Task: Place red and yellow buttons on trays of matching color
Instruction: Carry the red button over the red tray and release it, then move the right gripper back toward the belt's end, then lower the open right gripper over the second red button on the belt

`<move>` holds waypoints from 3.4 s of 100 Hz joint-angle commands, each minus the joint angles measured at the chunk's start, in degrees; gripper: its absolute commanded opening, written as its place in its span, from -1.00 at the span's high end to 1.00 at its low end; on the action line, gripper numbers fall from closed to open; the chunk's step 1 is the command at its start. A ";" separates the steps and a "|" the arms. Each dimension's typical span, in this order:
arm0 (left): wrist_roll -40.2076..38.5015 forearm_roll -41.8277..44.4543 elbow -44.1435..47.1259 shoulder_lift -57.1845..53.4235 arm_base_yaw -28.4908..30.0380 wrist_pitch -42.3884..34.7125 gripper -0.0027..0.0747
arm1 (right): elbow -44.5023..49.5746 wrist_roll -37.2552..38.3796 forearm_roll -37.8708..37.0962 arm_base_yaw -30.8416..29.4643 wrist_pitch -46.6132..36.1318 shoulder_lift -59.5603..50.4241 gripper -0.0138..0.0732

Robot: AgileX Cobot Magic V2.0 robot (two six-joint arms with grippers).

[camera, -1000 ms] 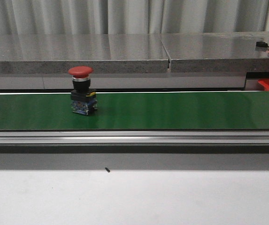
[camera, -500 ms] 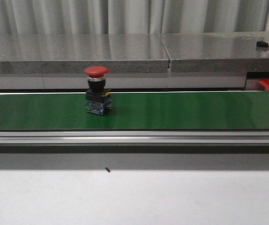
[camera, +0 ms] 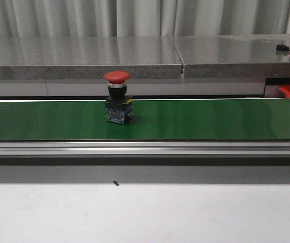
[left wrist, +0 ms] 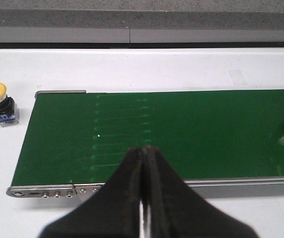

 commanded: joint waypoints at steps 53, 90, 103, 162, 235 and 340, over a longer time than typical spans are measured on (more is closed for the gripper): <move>0.07 -0.60 -1.54 -0.15 -0.43 -4.10 0.98 | -2.11 -0.89 2.62 -0.18 -2.77 -1.35 0.06; 0.07 -0.60 -1.54 -0.15 -0.43 -4.10 0.98 | -2.11 -0.89 2.62 -0.41 -3.59 -2.80 -0.56; 0.07 -0.60 -1.54 -0.15 -0.43 -4.10 0.98 | -2.25 -0.89 2.56 -0.41 -3.85 -5.30 -0.56; 0.07 -0.60 -1.54 -0.15 -0.43 -4.10 0.98 | 1.58 -2.00 2.52 2.31 4.82 -23.86 -0.56; 0.07 -0.60 -1.54 -0.15 -0.43 -4.10 0.98 | 20.84 -4.84 1.94 26.85 9.24 -40.27 -0.56; 0.07 -0.60 -1.54 -0.15 -0.43 -4.10 0.98 | 21.30 -6.90 -5.28 45.14 -0.42 -27.94 -0.56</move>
